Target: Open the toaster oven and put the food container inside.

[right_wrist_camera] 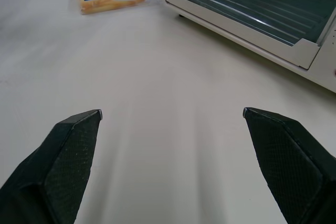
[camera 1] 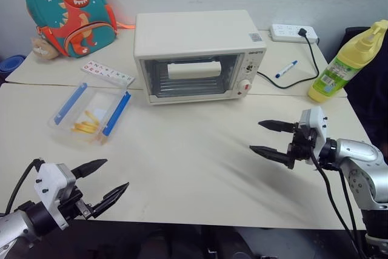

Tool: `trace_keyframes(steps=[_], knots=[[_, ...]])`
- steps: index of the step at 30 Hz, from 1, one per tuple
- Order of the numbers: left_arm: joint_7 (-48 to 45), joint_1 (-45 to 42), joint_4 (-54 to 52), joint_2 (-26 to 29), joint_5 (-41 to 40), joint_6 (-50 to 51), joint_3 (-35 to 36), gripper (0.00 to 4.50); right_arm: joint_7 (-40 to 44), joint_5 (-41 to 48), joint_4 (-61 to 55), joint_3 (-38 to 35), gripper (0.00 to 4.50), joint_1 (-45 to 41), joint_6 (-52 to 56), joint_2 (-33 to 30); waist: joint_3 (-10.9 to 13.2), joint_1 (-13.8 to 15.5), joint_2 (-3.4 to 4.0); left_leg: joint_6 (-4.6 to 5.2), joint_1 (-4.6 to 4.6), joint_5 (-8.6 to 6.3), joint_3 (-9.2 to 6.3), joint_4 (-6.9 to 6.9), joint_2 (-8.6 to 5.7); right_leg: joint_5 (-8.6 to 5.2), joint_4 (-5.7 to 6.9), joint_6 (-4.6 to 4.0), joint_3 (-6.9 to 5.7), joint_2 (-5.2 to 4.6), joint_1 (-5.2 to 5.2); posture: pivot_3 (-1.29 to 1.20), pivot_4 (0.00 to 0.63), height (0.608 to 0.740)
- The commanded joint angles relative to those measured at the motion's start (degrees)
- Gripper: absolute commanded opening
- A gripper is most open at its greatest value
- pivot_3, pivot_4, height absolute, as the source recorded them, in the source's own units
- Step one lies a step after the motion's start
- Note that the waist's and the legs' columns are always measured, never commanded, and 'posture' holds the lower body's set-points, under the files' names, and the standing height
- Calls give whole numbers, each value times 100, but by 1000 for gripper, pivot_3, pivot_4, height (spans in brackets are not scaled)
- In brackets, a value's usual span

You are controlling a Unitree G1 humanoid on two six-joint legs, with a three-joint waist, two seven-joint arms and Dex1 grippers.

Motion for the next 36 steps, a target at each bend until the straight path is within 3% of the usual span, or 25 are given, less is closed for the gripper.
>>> trace_keyframes(steps=[1, 10, 19, 23, 30, 36], knots=[[37, 6, 29, -36, 49, -100, -2, 4481, 5, 19, -204, -17, 4500, -64, 11, -70, 0, -1, 0, 0, 0, 0, 0, 0, 0, 0, 0, 0, 0, 0, 0, 0, 150, 740], [470, -174, -13, 29, -256, 458, 140, 4481, 67, 2, -152, 76, 4500, -118, 52, -80, 0, 0, 0, 0, 1, 0, 0, 0, 0, 1, 1, 1, 0, 0, 0, 0, 150, 740], [478, -83, -95, -81, -324, 405, 239, 4481, 164, 69, 59, 187, 4500, -470, 186, -14, 0, 1, 1, -1, 0, 0, 0, -3, 0, 1, 0, 3, 0, 0, -3, 0, 150, 740], [548, -234, -247, 6, -890, 654, 372, 4481, -2, 295, 236, 282, 4500, -982, 440, 371, 1, -18, 1, -1, 2, 0, 1, 0, 0, 0, 5, 1, 2, 0, -3, 0, 150, 740], [614, -758, -290, 628, -1864, 1112, 711, 4481, -298, 209, 1042, 397, 4500, -2032, 576, 1047, 5, -11, 9, -6, -2, 4, 1, 2, 0, 0, 22, 0, 0, 0, -16, 0, 150, 740], [811, -1700, -172, 1694, -3111, 1605, 1248, 4481, -197, -391, 2390, 797, 4500, -3242, 18, 1614, 11, -19, 16, -20, -44, 12, 6, 19, 0, 1, 65, 2, 3, 0, -83, 0, 150, 740]])
